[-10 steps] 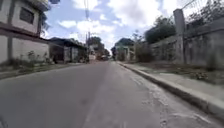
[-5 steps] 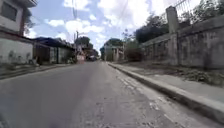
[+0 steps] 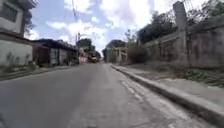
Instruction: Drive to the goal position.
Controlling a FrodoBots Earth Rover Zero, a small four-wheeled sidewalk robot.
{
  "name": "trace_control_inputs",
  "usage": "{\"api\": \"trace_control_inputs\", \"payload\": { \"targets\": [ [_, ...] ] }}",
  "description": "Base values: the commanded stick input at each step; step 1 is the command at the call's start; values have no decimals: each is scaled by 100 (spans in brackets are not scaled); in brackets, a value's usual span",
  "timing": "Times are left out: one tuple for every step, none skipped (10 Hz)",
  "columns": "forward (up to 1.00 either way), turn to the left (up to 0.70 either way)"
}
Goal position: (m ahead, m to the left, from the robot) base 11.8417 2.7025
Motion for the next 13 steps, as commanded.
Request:
{"api": "trace_control_inputs", "payload": {
  "targets": [
    [100,0],
    [100,0],
    [100,0],
    [100,0],
    [100,0],
    [100,0],
    [100,0],
    [100,0],
    [100,0],
    [100,0],
    [100,0],
    [100,0],
    [100,0]
  ]
}}
